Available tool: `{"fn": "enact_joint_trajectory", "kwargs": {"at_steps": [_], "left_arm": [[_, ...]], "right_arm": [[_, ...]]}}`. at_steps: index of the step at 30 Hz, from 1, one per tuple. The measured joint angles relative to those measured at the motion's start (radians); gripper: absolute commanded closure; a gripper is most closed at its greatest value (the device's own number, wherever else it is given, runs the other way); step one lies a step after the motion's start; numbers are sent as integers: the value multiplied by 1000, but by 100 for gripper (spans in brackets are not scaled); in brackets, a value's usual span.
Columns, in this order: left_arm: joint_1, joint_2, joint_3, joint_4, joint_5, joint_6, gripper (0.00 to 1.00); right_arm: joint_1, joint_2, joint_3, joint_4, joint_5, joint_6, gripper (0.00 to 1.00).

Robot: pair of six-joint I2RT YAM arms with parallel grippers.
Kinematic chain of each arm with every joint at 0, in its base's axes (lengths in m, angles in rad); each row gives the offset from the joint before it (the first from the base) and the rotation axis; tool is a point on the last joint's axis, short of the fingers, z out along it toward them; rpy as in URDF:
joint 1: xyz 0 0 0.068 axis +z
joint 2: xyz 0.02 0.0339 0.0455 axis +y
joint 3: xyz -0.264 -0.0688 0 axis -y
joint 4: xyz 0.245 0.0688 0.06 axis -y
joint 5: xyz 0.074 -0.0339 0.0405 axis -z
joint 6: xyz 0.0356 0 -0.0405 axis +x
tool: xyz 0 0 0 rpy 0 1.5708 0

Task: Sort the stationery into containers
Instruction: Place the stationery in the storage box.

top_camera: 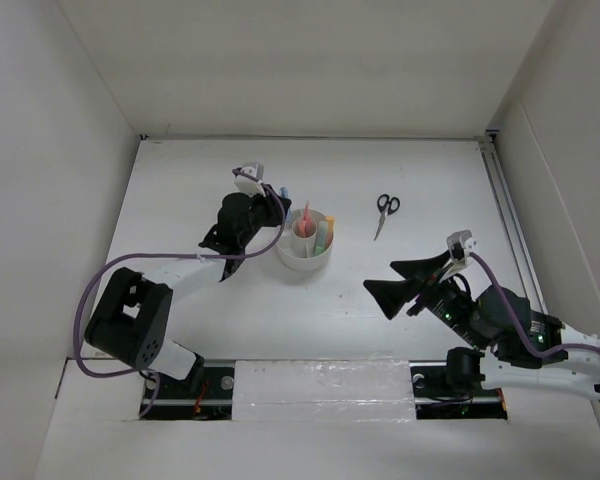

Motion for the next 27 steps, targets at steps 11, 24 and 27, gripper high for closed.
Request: {"fn": "enact_joint_trajectory", "kwargs": {"at_steps": [11,24,27], "left_arm": [[0,26,-19,24,31,21,100],[0,74,-25,42,27,24,100],[0,75,-25,43,24,29,100]], "right_arm": [[0,0,0,0,-21,-1,2],[0,-11,0,-1,-38,-5,2],[0,-16,0,-1,-43,-5,2]]}}
